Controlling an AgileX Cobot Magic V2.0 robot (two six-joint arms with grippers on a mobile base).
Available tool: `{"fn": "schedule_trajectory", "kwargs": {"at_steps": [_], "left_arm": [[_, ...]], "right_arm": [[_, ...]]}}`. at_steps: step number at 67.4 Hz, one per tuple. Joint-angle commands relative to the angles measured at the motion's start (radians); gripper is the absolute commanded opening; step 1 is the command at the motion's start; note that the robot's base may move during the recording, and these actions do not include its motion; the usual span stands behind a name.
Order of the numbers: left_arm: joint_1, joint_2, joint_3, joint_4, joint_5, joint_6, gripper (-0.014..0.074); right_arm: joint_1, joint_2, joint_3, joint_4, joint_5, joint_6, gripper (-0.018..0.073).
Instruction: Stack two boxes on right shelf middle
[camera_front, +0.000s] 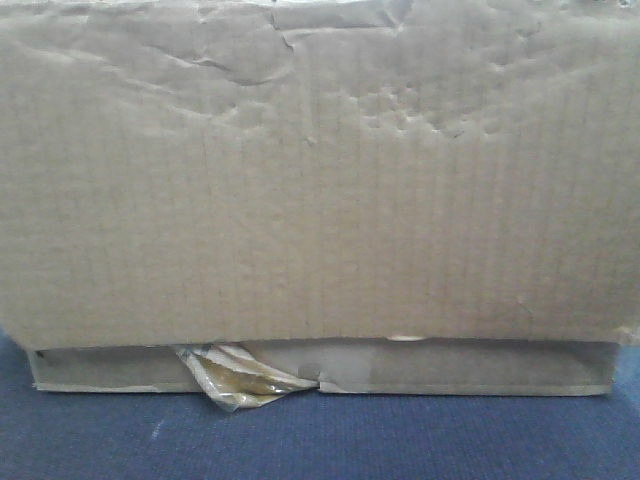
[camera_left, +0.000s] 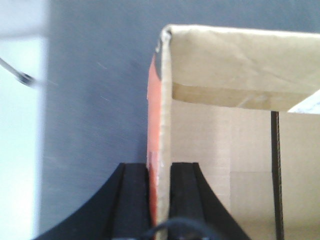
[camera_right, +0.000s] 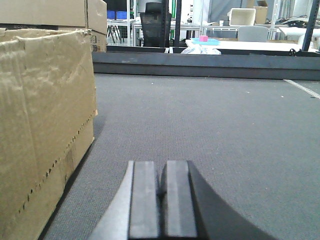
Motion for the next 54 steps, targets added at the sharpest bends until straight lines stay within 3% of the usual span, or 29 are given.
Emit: {"fn": "schedule_trajectory", "kwargs": {"at_steps": [1,8,17,24,28,34,45,54], "left_arm": [[0.039,-0.014,-0.077,-0.008,0.043,-0.003,-0.0111],[0.093,-0.021,-0.195,-0.129,0.071,-0.006,-0.0111],[0.138,-0.033,-0.341,-0.275,0.101,-0.073,-0.0111],[0.135,-0.048,-0.421,-0.422,0.103,-0.093,-0.0111],[0.100,-0.055,-0.450,-0.444,0.103,-0.130,-0.0111],[0.008,-0.067,-0.486,-0.362,0.105,-0.236,-0.0111],[-0.268,-0.071,-0.520,-0.066,0.112,-0.459,-0.0111],[-0.476,-0.067,-0.520,0.095,0.112,-0.590,-0.0111]], "right_arm": [[-0.005,-0.003,0.000,0.001,-0.020,-0.002,-0.0168],[-0.005,-0.003,0.000,0.001,-0.020,-0.002,-0.0168],[-0.005,-0.003,0.000,0.001,-0.020,-0.002,-0.0168],[-0.005,-0.003,0.000,0.001,-0.020,-0.002,-0.0168],[-0.005,-0.003,0.000,0.001,-0.020,-0.002,-0.0168],[-0.005,-0.003,0.000,0.001,-0.020,-0.002,-0.0168],[-0.005,-0.003,0.000,0.001,-0.020,-0.002,-0.0168],[-0.005,-0.003,0.000,0.001,-0.020,-0.002,-0.0168]]}}
